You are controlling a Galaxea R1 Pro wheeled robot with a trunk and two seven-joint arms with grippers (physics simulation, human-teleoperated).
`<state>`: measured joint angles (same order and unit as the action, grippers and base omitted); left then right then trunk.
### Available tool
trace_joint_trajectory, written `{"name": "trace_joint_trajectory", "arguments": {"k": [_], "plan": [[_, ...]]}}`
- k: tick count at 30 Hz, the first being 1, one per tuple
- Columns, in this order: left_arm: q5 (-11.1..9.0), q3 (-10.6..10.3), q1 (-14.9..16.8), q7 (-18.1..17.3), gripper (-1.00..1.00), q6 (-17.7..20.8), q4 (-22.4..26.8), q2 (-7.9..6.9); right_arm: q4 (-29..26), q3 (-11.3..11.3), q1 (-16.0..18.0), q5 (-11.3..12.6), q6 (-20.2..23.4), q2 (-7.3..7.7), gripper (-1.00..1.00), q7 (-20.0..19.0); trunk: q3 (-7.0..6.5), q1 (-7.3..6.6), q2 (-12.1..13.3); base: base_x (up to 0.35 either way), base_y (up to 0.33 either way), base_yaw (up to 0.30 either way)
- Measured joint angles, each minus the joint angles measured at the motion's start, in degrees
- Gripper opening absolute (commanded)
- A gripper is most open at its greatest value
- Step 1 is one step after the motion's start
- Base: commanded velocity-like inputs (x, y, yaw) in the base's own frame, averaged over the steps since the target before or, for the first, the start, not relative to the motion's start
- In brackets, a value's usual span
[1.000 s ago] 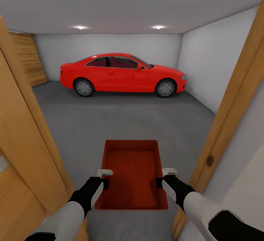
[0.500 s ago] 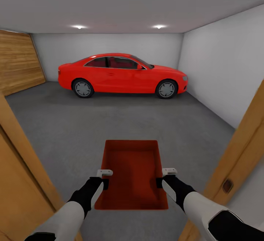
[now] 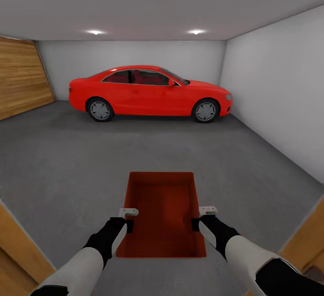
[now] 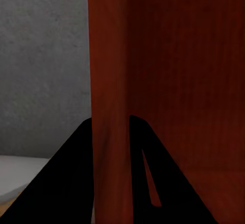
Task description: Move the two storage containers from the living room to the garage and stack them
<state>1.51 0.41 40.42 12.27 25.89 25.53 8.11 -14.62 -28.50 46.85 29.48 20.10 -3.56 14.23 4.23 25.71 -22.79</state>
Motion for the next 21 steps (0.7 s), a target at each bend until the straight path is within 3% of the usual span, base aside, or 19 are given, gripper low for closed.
{"name": "trace_joint_trajectory", "arguments": {"k": [4,13,21], "plan": [[-0.04,-0.02,0.0,0.0,-1.0,-0.02,0.01,-0.01,-0.03,0.02,0.0,-0.05,0.01,0.0,-1.0,0.0,0.0,0.0,0.0,0.283,0.0,0.0],[0.03,0.06,0.0,-0.07,-1.0,-0.07,-0.17,0.01,0.14,-0.1,-0.01,0.13,-0.03,0.0,-1.0,-0.01,0.0,0.03,0.01,0.03,0.0,0.0],[-0.08,0.01,0.0,-0.01,-1.0,-0.12,0.0,-0.01,-0.12,0.07,0.0,-0.19,0.03,0.0,-1.0,0.02,0.0,0.0,0.0,0.283,0.0,0.0]]}}
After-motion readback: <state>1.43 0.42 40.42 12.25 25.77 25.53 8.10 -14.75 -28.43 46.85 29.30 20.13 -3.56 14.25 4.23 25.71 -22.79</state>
